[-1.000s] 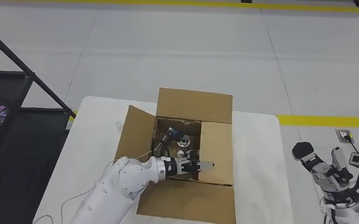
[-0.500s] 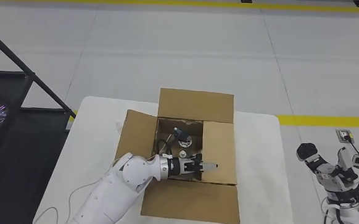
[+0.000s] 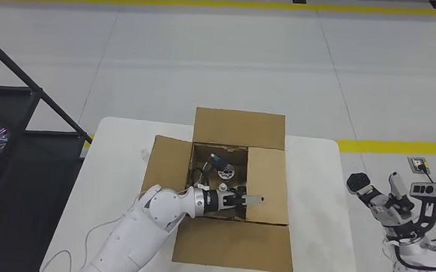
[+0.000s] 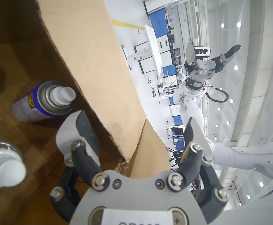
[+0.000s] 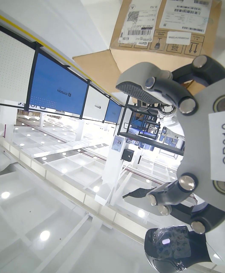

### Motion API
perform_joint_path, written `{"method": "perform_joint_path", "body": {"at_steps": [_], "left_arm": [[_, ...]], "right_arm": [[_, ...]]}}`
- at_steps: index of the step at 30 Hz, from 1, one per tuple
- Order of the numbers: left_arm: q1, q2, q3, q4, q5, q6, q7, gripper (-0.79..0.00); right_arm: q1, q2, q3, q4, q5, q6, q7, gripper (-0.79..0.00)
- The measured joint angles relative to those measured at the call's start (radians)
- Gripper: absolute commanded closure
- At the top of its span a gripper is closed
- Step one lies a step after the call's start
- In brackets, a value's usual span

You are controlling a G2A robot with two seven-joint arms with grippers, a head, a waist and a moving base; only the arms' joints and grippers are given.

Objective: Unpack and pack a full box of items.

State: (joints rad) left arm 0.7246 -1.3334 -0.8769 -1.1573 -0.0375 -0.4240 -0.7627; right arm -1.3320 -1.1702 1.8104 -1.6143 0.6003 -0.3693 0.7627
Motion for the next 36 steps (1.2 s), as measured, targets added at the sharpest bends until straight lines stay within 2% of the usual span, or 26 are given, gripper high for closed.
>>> {"method": "perform_joint_path", "body": {"at_steps": [5, 15, 26, 36], "left_arm": [[0.0, -0.008, 0.006, 0.015, -0.013, -0.006, 0.025, -0.785], [-0.004, -0.022, 0.019, 0.043, -0.043, -0.04, 0.029, -0.785], [-0.006, -0.026, 0.008, 0.046, -0.049, -0.061, 0.023, -0.785], [0.02, -0.015, -0.033, -0.013, -0.033, -0.072, 0.02, -0.785]], "right_arm": [[0.073, -0.003, -0.067, 0.101, -0.096, 0.017, -0.077, -0.785], [0.174, -0.002, -0.202, 0.263, -0.234, 0.086, -0.011, -0.785], [0.17, -0.009, -0.295, 0.287, -0.233, 0.078, 0.036, -0.785], [0.142, -0.01, -0.33, 0.241, -0.248, 0.061, 0.027, -0.785]]}}
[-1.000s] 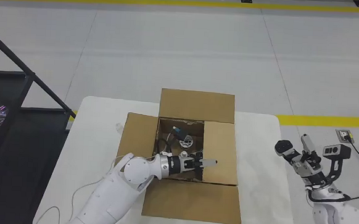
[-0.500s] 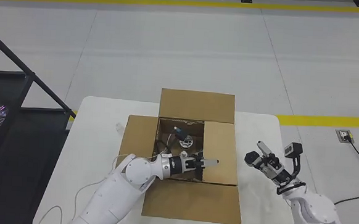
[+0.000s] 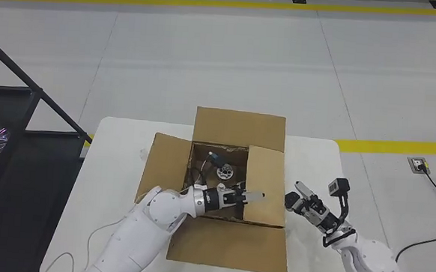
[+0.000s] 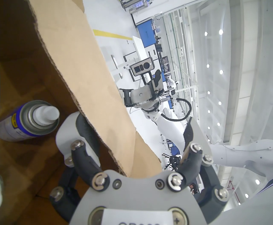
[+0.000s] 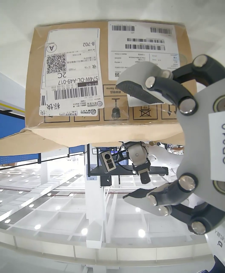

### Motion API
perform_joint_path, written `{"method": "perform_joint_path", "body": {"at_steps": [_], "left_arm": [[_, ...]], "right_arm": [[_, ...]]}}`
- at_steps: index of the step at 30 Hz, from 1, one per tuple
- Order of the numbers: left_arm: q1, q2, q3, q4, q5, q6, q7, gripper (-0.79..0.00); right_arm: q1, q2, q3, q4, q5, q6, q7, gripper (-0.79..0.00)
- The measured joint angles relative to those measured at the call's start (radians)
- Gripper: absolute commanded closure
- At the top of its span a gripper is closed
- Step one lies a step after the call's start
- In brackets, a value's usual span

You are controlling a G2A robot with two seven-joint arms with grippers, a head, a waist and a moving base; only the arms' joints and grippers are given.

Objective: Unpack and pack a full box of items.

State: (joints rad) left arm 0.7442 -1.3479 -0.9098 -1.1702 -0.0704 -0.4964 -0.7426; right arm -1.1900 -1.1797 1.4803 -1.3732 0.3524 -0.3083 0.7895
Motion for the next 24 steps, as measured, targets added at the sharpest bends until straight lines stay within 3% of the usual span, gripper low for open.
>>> {"method": "perform_joint_path", "body": {"at_steps": [7, 14, 19, 24], "left_arm": [[0.029, 0.014, -0.039, -0.079, 0.024, 0.014, -0.002, -0.785], [0.038, 0.017, -0.04, -0.16, 0.06, 0.049, -0.002, -0.785], [0.01, 0.004, -0.003, -0.191, 0.081, 0.078, 0.01, -0.785], [-0.049, -0.023, 0.066, -0.16, 0.09, 0.112, 0.027, -0.785]], "right_arm": [[-0.02, 0.003, 0.006, -0.034, 0.025, -0.015, 0.011, -0.785], [-0.068, 0.015, 0.128, -0.1, 0.128, -0.064, -0.047, -0.785], [-0.13, 0.024, 0.237, -0.164, 0.214, -0.107, -0.073, -0.785], [-0.2, 0.028, 0.328, -0.214, 0.27, -0.153, -0.103, -0.785]]}}
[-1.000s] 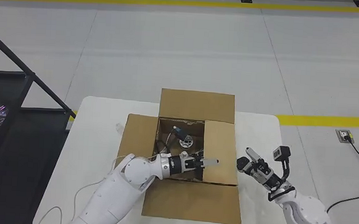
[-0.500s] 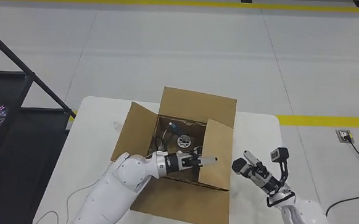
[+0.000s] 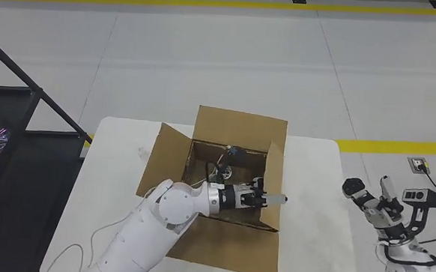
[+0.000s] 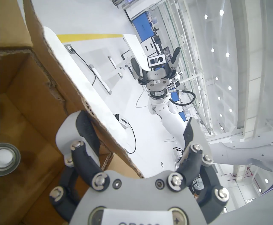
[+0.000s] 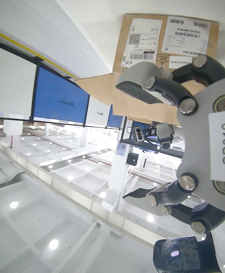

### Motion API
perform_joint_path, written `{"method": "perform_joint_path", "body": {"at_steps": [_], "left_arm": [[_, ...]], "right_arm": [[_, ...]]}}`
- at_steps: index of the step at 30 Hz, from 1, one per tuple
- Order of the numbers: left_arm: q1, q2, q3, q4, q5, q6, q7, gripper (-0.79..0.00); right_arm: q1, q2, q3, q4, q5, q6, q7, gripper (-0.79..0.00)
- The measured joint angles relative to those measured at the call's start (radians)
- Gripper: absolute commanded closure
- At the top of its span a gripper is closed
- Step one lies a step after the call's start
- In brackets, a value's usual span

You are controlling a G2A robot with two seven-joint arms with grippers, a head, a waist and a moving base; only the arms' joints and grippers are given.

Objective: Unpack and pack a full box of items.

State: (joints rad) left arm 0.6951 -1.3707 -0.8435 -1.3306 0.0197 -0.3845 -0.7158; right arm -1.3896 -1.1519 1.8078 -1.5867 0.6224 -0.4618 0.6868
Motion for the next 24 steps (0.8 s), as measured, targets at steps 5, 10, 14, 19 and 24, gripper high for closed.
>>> {"method": "perform_joint_path", "body": {"at_steps": [5, 10, 14, 19, 24], "left_arm": [[-0.07, -0.037, 0.072, 0.085, -0.02, 0.003, 0.029, -0.785], [-0.143, -0.084, 0.146, 0.197, -0.046, 0.001, 0.055, -0.785], [-0.192, -0.122, 0.198, 0.278, -0.072, 0.01, 0.047, -0.785], [-0.243, -0.169, 0.252, 0.373, -0.089, 0.016, 0.04, -0.785], [-0.28, -0.21, 0.283, 0.443, -0.1, 0.025, 0.035, -0.785]], "right_arm": [[-0.062, 0.001, 0.074, -0.023, 0.056, -0.039, -0.026, -0.785], [-0.105, -0.001, 0.137, -0.016, 0.066, -0.08, -0.088, -0.785], [-0.128, -0.002, 0.163, -0.01, 0.06, -0.08, -0.109, -0.785], [-0.126, -0.002, 0.164, 0.016, 0.017, -0.074, -0.129, -0.785], [-0.107, -0.001, 0.152, 0.049, 0.01, -0.065, -0.114, -0.785]]}}
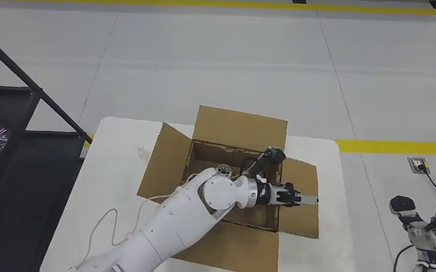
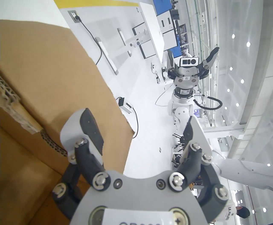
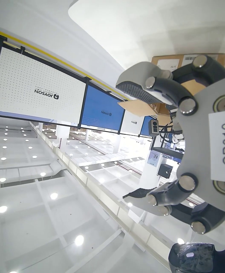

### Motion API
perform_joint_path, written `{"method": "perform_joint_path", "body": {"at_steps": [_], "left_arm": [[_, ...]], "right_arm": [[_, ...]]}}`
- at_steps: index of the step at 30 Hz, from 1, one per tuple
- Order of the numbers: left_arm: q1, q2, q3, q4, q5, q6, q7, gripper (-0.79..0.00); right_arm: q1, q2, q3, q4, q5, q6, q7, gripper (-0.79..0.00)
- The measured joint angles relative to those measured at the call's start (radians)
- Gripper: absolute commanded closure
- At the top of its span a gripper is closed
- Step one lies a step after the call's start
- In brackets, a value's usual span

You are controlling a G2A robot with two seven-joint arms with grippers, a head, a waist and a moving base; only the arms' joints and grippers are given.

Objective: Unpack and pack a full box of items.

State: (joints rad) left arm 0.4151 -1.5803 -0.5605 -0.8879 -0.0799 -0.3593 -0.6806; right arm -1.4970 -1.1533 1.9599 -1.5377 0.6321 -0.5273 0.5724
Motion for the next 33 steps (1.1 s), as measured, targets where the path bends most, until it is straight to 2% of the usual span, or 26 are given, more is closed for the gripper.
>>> {"method": "perform_joint_path", "body": {"at_steps": [5, 12, 17, 22, 26, 29, 33], "left_arm": [[-0.023, -0.028, 0.012, 0.053, -0.004, 0.01, -0.008, -0.785], [-0.041, -0.057, 0.011, 0.11, -0.012, -0.008, -0.011, -0.785], [-0.053, -0.059, -0.022, 0.11, -0.028, -0.04, -0.017, -0.785], [-0.041, -0.027, -0.098, 0.02, -0.012, -0.068, -0.024, -0.785], [0.015, 0.023, -0.202, -0.108, 0.015, -0.068, -0.036, -0.785], [0.09, 0.068, -0.302, -0.245, 0.068, -0.037, -0.042, -0.785], [0.242, 0.13, -0.469, -0.494, 0.138, 0.025, -0.062, -0.785]], "right_arm": [[0.023, 0.001, -0.012, 0.022, 0.018, 0.041, 0.01, -0.785], [0.023, 0.001, -0.012, 0.021, 0.018, 0.04, 0.01, -0.785], [0.023, 0.001, -0.012, 0.021, 0.018, 0.04, 0.01, -0.785], [0.028, -0.001, -0.023, -0.034, -0.005, 0.035, -0.015, -0.785], [0.043, 0.0, -0.043, -0.111, -0.115, 0.022, -0.027, -0.785], [0.065, 0.0, -0.07, -0.181, -0.218, 0.027, -0.064, -0.785], [0.107, 0.001, -0.12, -0.271, -0.403, 0.057, -0.101, -0.785]]}}
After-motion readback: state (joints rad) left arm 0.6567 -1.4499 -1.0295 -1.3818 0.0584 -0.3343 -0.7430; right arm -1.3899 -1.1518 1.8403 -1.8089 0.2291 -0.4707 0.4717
